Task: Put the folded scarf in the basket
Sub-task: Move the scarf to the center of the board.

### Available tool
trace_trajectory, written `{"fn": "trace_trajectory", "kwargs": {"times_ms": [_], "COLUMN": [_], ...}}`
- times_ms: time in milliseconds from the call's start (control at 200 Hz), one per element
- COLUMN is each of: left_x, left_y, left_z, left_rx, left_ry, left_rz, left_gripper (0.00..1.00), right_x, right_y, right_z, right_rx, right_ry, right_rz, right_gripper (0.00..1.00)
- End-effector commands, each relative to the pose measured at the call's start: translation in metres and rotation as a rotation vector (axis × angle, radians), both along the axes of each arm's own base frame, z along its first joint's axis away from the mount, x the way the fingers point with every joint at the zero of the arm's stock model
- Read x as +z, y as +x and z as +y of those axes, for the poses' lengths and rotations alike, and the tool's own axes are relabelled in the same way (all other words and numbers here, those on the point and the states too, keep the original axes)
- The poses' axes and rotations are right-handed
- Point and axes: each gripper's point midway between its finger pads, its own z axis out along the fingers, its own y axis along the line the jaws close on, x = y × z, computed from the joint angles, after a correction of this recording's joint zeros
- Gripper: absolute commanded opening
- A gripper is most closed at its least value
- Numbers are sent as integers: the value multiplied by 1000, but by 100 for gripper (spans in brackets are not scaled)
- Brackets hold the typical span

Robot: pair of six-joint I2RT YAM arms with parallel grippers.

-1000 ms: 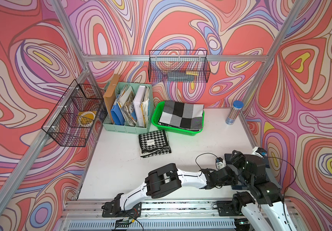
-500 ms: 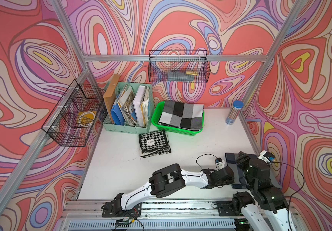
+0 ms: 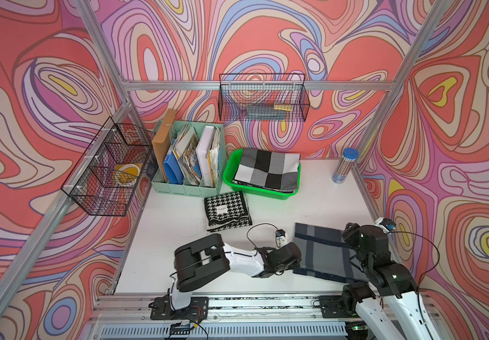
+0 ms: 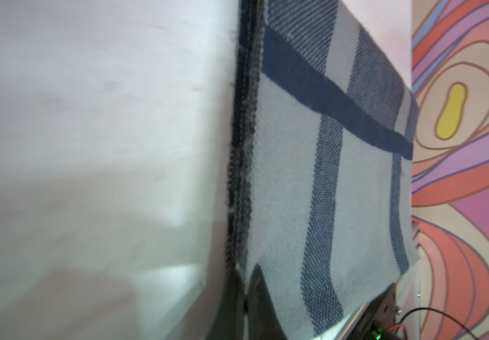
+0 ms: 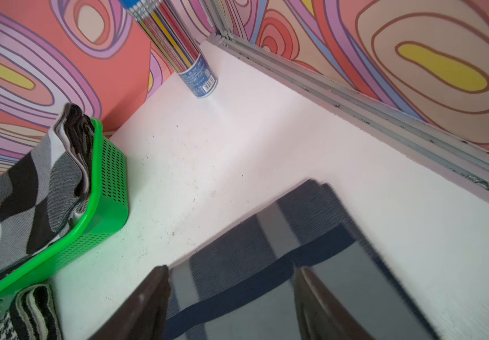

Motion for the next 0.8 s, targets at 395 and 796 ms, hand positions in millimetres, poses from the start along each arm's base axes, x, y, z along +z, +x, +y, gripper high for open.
{"fn": "trace_trajectory", "kwargs": {"times_ms": [395, 796], "left_x": [32, 64], "left_y": [-40, -3], "left_z": [222, 234], "left_rx": [200, 275], "left_ry": [331, 288], "left_rz": [-13, -73], "left_gripper": [59, 99], "right_x": [-85, -109], "right_y": [41, 36], "right_z": [68, 114], "right_rx": [308, 557], "right_ry": [168, 309], "right_rz": [356, 424], "right_gripper": [69, 70]}}
